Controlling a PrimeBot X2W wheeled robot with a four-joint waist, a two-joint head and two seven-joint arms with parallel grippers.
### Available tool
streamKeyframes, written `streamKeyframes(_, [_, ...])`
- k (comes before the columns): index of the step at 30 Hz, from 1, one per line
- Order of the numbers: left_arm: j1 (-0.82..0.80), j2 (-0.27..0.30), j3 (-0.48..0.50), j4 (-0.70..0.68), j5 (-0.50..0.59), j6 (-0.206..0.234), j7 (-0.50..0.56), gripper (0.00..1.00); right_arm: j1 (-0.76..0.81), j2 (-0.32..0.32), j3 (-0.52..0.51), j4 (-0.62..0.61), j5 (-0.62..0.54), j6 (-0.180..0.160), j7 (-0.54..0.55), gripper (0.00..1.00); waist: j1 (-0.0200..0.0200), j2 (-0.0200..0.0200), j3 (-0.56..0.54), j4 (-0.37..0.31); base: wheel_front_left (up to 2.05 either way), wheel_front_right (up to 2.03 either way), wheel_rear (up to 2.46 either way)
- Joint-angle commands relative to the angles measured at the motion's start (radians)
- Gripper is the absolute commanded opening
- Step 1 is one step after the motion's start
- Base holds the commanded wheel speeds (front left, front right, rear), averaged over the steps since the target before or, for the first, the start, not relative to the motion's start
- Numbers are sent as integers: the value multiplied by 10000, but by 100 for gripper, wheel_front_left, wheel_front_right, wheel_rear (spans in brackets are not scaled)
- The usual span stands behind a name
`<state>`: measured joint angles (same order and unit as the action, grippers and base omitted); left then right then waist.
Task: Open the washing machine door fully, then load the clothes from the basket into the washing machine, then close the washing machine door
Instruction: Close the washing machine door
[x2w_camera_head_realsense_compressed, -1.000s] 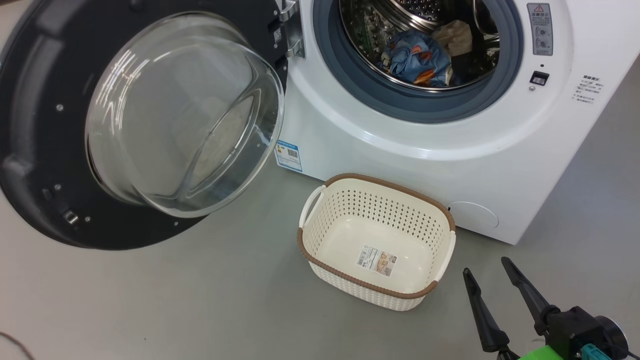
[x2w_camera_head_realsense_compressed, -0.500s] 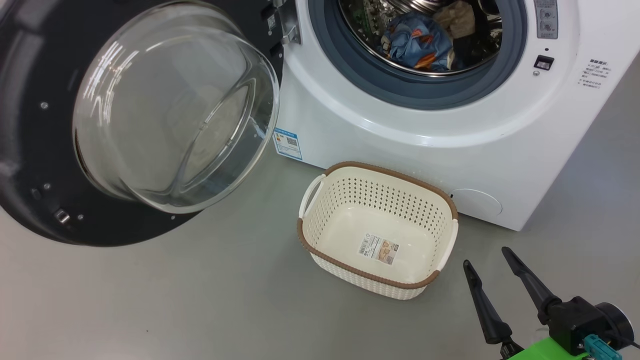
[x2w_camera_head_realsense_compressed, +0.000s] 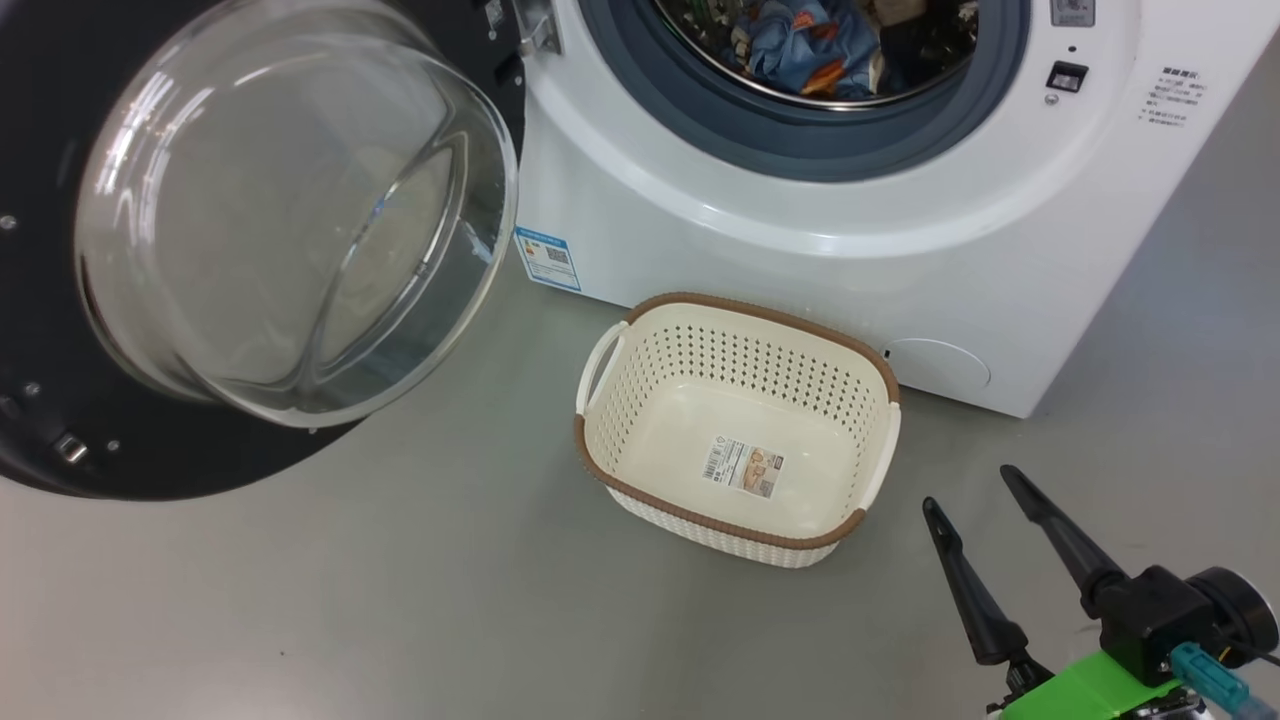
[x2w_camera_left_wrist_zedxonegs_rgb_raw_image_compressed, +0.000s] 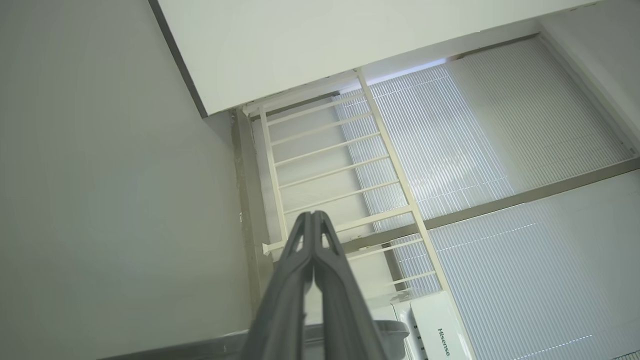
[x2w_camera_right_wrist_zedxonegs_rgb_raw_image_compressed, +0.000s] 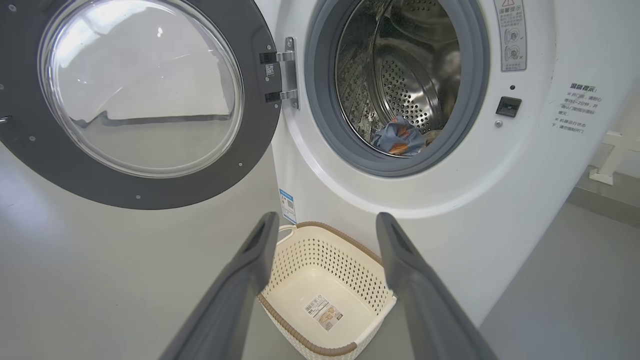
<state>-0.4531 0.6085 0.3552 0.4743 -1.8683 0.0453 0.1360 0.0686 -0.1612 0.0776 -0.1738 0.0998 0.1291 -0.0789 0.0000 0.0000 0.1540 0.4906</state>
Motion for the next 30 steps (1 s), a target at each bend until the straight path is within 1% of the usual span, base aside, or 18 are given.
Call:
streamKeyframes(1, [-480,798,78,-43,113,160,210,0,-410,-186,243,-346,66,16,60,100,0,0,183,-154,0,0,0])
streamKeyframes(7, [-784,795,-599,234,322,348,789,0,-517,-273,303,-416,113,16,117,100,0,0,473,-374,0,0,0])
streamKeyframes(10, [-823,819,-804,403,502,433,829,0,-603,-320,332,-472,155,16,110,100,0,0,635,-503,0,0,0])
streamKeyframes(22, [-986,569,-1324,896,773,229,1162,0,-748,-581,228,-660,197,16,180,100,0,0,1035,-668,0,0,0])
streamKeyframes(30, [-1085,585,-1498,1127,842,125,1489,0,-826,-600,251,-673,193,16,152,100,0,0,1108,-674,0,0,0])
